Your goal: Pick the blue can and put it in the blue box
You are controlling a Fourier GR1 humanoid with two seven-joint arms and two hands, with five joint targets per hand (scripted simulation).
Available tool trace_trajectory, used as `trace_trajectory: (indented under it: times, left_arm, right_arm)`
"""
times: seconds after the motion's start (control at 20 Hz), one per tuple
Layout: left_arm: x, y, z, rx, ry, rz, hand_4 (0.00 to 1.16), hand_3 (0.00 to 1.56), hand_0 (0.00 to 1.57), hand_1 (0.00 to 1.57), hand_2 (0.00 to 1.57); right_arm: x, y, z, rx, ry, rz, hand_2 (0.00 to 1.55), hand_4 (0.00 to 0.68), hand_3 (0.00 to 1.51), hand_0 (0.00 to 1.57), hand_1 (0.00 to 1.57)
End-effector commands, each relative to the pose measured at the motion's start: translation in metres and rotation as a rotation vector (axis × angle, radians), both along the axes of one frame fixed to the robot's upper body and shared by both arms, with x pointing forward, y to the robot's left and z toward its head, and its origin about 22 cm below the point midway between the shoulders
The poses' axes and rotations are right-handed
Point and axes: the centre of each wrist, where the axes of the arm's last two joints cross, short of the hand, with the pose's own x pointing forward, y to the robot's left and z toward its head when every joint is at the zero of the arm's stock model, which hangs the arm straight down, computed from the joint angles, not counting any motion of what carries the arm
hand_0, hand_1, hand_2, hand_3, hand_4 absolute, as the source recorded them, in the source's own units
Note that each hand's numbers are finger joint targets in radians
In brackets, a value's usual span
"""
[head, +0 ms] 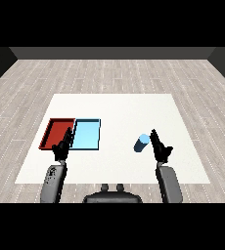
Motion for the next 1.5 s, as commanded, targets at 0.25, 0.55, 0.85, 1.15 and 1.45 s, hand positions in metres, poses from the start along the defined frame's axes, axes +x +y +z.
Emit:
trace_trajectory:
  times: [0.25, 0.55, 0.85, 1.15, 1.45]
  left_arm:
    - [-0.003, 0.008, 0.005, -0.029, -0.011, -0.007, 0.0, 0.0, 0.0, 0.0, 0.0]
    - [0.016, -0.002, 0.022, -0.138, -0.421, -0.088, 0.0, 0.0, 0.0, 0.0, 0.0]
    - [0.005, -0.007, 0.029, -0.134, -0.458, -0.104, 0.0, 0.0, 0.0, 0.0, 0.0]
    - [0.004, -0.003, 0.021, -0.151, -0.463, -0.084, 0.0, 0.0, 0.0, 0.0, 0.0]
    - [0.003, 0.009, 0.016, -0.158, -0.446, -0.102, 0.0, 0.0, 0.0, 0.0, 0.0]
  right_arm:
    - [0.011, -0.098, 0.018, -0.08, -0.06, 0.01, 0.0, 0.0, 0.0, 0.0, 0.0]
    - [0.017, -0.097, 0.026, 0.133, -0.285, 0.119, 0.0, 0.0, 0.0, 0.0, 0.0]
    - [0.029, -0.098, 0.015, 0.149, -0.277, 0.138, 0.0, 0.0, 0.0, 0.0, 0.0]
    - [0.016, -0.085, 0.025, 0.153, -0.278, 0.145, 0.0, 0.0, 0.0, 0.0, 0.0]
    - [0.013, -0.093, 0.008, 0.184, -0.265, 0.173, 0.0, 0.0, 0.0, 0.0, 0.0]
